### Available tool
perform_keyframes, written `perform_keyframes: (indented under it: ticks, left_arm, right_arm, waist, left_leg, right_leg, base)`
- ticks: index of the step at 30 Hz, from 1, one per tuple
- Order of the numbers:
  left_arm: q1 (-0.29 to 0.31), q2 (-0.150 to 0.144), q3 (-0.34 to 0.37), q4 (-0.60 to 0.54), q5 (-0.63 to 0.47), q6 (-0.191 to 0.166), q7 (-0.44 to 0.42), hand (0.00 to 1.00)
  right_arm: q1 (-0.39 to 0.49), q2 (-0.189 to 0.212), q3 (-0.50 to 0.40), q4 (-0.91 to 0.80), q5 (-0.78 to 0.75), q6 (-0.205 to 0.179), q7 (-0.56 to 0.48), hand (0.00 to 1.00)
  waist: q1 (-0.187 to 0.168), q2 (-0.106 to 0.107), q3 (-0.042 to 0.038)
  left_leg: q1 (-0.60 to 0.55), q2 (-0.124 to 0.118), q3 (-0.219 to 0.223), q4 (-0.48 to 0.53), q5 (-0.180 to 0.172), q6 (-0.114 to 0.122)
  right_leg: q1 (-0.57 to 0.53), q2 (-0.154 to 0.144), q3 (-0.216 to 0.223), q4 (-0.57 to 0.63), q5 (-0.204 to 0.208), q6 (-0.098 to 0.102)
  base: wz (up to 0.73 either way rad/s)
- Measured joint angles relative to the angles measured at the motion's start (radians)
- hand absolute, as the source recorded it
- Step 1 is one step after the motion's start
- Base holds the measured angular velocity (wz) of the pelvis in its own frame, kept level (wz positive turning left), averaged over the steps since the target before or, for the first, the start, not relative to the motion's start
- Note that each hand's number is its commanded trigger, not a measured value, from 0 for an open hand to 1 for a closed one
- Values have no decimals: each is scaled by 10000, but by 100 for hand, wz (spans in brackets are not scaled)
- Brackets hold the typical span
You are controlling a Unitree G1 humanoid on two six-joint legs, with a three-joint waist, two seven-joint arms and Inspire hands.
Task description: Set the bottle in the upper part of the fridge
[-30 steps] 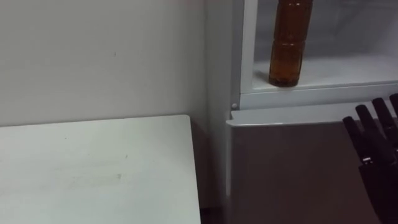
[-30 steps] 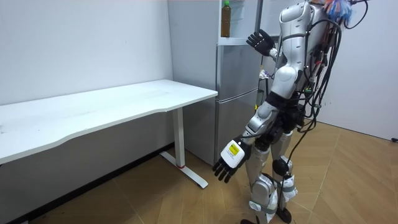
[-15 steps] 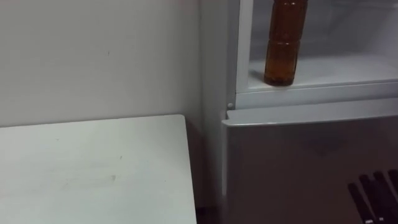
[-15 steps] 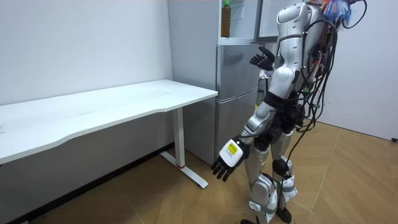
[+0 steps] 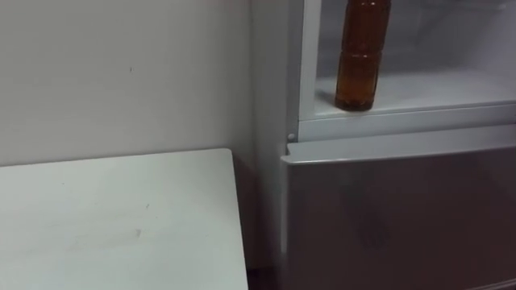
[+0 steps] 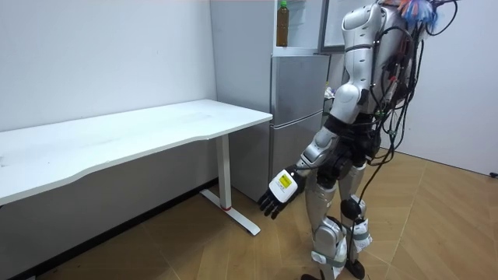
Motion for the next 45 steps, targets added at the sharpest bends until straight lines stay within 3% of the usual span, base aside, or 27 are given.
perform_keyframes:
  ticks: [5, 10, 15, 22, 25, 29, 33, 35, 41, 45]
  left_arm:
    - [255, 2, 12, -132, -349, -64, 112, 0]
    - [267, 67, 15, -141, -380, -66, 107, 0]
    - [366, 143, 70, -205, -383, -73, 63, 0]
    - [446, 161, 262, -203, -325, -53, -107, 0]
    - [446, 160, 562, -213, -240, -52, -147, 0]
    - [534, 213, 1006, -390, -51, -48, -337, 0]
    - [808, 413, 1233, -696, 62, -48, -335, 0]
    - [842, 436, 1507, -744, 260, -46, -333, 0]
    - [916, 441, 1722, -917, 344, 176, -349, 0]
    - [905, 461, 1817, -880, 339, 197, -478, 0]
  right_arm:
    - [255, -5, -431, 449, -300, -5, -1077, 0]
    - [197, -14, -537, 662, -1150, -6, -1881, 0]
    - [167, -56, -1290, 340, -1576, -18, -2891, 0]
    - [131, -457, -2187, -660, -1587, -33, -4561, 0]
    - [18, -633, -2558, -864, -1784, -233, -5075, 0]
    - [-41, -702, -3158, -1348, -2409, -289, -5700, 0]
    - [-471, -1382, -3620, -1395, -2666, -301, -6317, 0]
    - [-750, -1753, -3899, -1441, -2722, -289, -6613, 0]
    - [-777, -2171, -4619, -2202, -3113, -303, -7480, 0]
    - [-911, -2427, -4913, -2428, -3248, -309, -7775, 0]
  waist:
    - [-273, -23, 19]
    - [-358, -76, 19]
    - [-357, -119, 23]
    - [-399, -270, 46]
    - [-394, -324, 60]
    - [-412, -363, 123]
    - [-581, -436, 145]
    - [-713, -583, 136]
    - [-630, -1056, 138]
    - [-683, -1121, 134]
  left_leg:
    - [101, -2, 77, -110, -4, 5]
    - [85, -3, 97, -117, -2, 6]
    - [136, -21, 107, -176, 1, 8]
    - [141, -58, 99, -271, 3, 12]
    - [137, -56, 101, -281, 3, 11]
    - [133, -61, 97, -300, 2, 11]
    - [126, -75, 89, -312, 3, 9]
    - [130, -74, 72, -314, 12, -1]
    - [119, -53, 97, -302, 27, -29]
    - [134, -63, 129, -314, 27, -28]
  right_leg:
    - [-31, -13, 20, 103, -21, -6]
    - [-119, -16, 57, 185, -48, -15]
    - [-108, -18, 95, 173, -56, -4]
    - [-120, -23, 160, 159, -98, 33]
    - [-123, -17, 178, 155, -98, 33]
    - [-142, -20, 190, 157, -154, 37]
    - [-144, -38, 80, 159, -188, 42]
    - [-136, -41, 38, 165, -211, 27]
    - [-150, -14, 74, 148, -227, 11]
    - [-143, -18, 95, 165, -225, 14]
  base:
    - [-6]
    - [-2]
    - [-1]
    - [0]
    - [0]
    - [0]
    - [1]
    - [5]
    - [1]
    - [-1]
